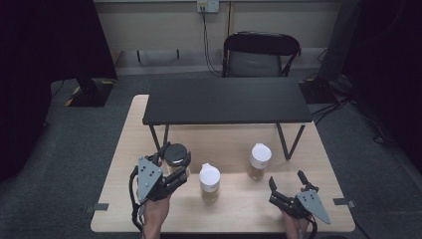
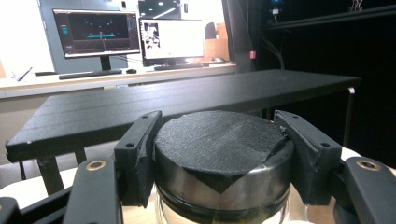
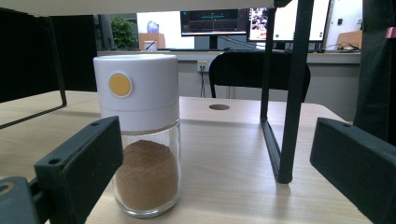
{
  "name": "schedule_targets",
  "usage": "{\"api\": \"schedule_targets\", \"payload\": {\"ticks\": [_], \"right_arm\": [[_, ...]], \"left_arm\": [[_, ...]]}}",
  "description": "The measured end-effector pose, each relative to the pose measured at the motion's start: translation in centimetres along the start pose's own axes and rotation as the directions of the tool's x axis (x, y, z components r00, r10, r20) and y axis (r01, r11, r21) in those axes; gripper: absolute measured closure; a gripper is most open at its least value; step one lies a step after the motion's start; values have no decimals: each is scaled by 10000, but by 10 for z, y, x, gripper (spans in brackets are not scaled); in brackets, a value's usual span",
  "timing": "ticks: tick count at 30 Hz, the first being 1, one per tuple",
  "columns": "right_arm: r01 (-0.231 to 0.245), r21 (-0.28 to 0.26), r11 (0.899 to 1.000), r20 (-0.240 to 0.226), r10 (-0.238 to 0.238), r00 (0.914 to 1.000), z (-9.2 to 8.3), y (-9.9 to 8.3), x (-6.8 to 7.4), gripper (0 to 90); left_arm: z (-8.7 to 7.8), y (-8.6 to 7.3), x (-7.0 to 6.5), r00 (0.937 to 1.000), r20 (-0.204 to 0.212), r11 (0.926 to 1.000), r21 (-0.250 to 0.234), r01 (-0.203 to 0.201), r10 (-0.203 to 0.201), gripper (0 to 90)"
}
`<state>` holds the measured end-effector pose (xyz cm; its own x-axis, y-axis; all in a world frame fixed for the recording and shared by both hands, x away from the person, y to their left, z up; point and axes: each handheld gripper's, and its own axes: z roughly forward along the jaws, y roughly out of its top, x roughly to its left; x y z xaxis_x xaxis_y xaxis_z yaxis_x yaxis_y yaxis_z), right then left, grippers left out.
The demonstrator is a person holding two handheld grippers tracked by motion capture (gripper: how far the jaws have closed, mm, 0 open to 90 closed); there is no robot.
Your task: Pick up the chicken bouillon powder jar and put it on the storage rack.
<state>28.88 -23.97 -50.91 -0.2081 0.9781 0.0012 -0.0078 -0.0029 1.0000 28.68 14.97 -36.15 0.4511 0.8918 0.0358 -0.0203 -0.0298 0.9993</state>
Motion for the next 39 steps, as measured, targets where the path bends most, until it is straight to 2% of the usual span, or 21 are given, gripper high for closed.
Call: {"api": "schedule_targets", "payload": {"ticks": [12,31,35,39], "right_arm": [[-3,2,10000,0,3,10000,0,0,0,15],[-4,1,10000,4,4,10000,0,0,0,15],[-3,0,10000,7,3,10000,0,0,0,15],[-2,-1,10000,6,2,10000,0,0,0,15]], "left_arm": [[8,20,11,9997,-232,9999,60,-108,110,349],[23,63,32,9982,-483,9992,-153,-364,356,349],[26,71,38,9986,-449,9994,-205,-284,274,349],[31,79,40,9979,-503,9990,-161,-416,407,349]]}}
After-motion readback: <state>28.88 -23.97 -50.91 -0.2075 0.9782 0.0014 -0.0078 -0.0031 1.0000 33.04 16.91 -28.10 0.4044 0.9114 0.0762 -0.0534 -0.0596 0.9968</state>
